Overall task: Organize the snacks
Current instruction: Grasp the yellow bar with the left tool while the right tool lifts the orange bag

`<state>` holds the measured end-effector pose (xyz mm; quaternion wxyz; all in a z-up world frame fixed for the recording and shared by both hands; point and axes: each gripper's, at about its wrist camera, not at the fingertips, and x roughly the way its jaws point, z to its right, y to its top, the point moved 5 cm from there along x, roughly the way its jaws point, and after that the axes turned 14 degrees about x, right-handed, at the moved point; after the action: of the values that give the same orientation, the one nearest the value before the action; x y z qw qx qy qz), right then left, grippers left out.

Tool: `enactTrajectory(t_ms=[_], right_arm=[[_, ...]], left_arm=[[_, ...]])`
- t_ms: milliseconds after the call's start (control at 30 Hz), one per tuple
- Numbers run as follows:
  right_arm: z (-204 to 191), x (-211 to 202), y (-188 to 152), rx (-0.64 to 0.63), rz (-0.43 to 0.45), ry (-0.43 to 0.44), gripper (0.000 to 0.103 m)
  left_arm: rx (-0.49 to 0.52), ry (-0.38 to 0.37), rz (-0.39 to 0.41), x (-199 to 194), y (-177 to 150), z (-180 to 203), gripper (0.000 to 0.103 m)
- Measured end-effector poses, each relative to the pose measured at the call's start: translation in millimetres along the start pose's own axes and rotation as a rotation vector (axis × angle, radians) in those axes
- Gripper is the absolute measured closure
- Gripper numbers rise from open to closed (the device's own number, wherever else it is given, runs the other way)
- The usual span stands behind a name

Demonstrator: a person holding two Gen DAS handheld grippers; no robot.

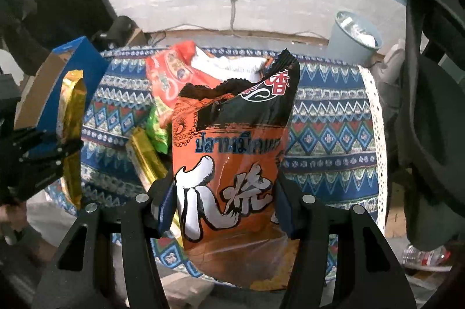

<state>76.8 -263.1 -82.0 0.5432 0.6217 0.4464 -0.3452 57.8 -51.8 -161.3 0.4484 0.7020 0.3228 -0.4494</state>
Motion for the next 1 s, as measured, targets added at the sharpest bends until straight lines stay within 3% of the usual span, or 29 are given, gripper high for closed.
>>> enactTrajectory(t_ms=[433,1000], right_arm=[[-62,-19,23,-0.055,0.048,0.080,0.046],[-170,-10,43,-0.181,0.037,0.184,0.046]], left_arm=[[0.012,0.051,0.107,-56,2,-31,0.072],[-0.130,0.100,0.177,-84,-18,-122,0.072]])
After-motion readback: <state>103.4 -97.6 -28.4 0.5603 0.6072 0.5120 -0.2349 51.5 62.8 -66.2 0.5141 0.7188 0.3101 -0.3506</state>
